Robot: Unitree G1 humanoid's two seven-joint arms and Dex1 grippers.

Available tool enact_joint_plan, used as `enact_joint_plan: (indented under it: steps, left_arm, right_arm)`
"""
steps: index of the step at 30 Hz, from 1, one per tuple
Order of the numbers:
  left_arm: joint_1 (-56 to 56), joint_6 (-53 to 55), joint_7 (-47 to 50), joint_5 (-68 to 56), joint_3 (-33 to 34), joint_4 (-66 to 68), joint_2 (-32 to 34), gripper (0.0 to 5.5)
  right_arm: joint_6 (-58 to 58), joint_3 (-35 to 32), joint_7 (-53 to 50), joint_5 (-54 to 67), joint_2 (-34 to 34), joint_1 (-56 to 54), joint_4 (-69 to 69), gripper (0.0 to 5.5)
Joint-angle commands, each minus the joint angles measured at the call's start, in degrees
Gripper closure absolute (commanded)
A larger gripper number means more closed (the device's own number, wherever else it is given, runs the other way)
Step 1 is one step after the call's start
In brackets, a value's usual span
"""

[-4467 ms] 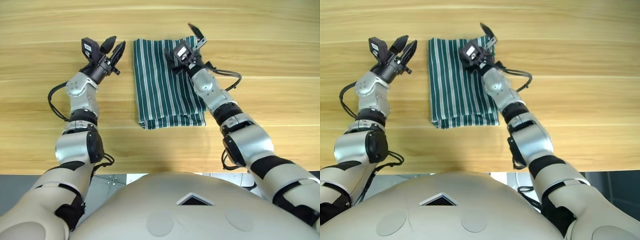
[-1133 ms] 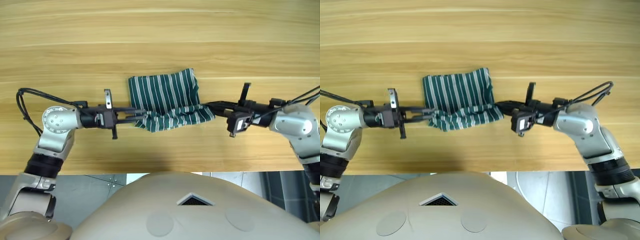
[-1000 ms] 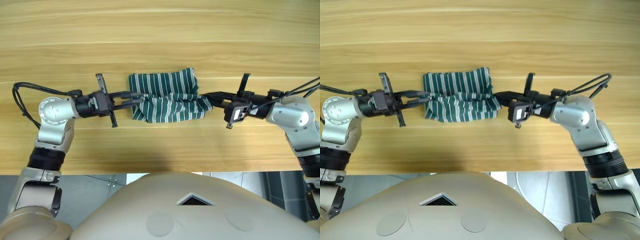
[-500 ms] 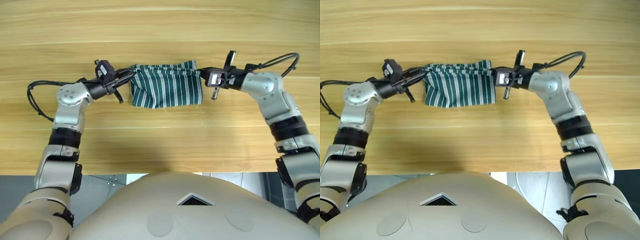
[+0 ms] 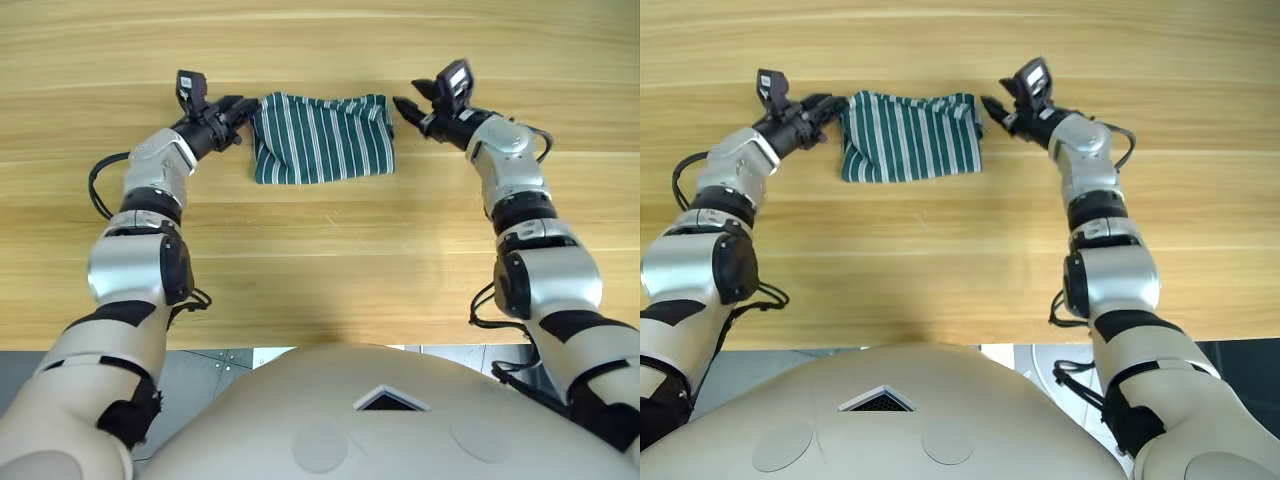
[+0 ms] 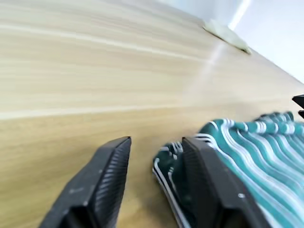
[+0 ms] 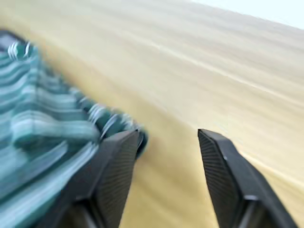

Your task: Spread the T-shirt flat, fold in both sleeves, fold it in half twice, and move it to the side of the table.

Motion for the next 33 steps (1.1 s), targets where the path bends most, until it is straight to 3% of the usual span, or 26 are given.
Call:
enact_joint_plan:
  steps: [1, 5, 6, 10, 12, 14, 19, 26, 31, 33]
  left_arm:
    - [-5.5, 7.82, 7.12, -6.63, 9.48, 2.93, 0.15, 2.83]
    - [-6.95, 5.49, -0.06, -14.3, 18.51, -0.63, 0.52, 2.83]
    - [-5.24, 0.12, -4.65, -13.16, 17.36, -3.67, 0.06, 2.83]
    - [7.26, -25.36, -23.25, -6.46, 9.47, -17.81, -3.05, 2.83]
    - [13.82, -38.4, -29.63, -2.73, 5.2, -21.48, -3.45, 3.1]
    - [17.02, -47.1, -30.19, 2.25, 1.39, -21.49, -2.85, 3.45]
    - [19.68, -59.53, -21.83, 17.65, -7.08, -19.01, 0.13, 4.28]
    - [17.29, -61.22, 2.87, 39.28, -15.3, -15.47, 5.47, 5.45]
    - [15.96, -60.86, 13.93, 46.98, -19.79, -16.68, 9.11, 5.5]
    - [15.72, -60.32, 16.91, 49.27, -21.37, -18.22, 10.89, 5.5]
  right_arm:
    - [7.32, -11.44, -0.51, 10.02, 0.55, -5.43, 6.73, 2.33]
    - [-1.66, -10.56, 2.73, 8.35, 2.99, -4.16, 1.75, 1.7]
    - [-6.15, -7.6, 5.77, 6.69, 4.44, -1.68, -4.11, 1.45]
    - [-21.92, 9.07, 10.82, -6.72, 6.76, 10.48, -25.85, 1.45]
    - [-26.27, 16.06, 9.16, -15.23, 6.04, 13.37, -30.46, 1.75]
    - [-27.56, 19.29, 6.68, -20.61, 5.44, 13.17, -30.35, 2.13]
    - [-26.99, 23.99, -0.12, -28.89, 5.39, 9.76, -25.01, 3.06]
    - [-25.54, 26.76, -10.92, -34.58, 6.98, 3.97, -16.13, 4.37]
    - [-22.4, 32.15, -22.47, -43.55, 8.02, -0.56, -4.84, 5.49]
    - [-20.84, 34.57, -25.14, -46.36, 9.04, -1.47, -0.25, 5.49]
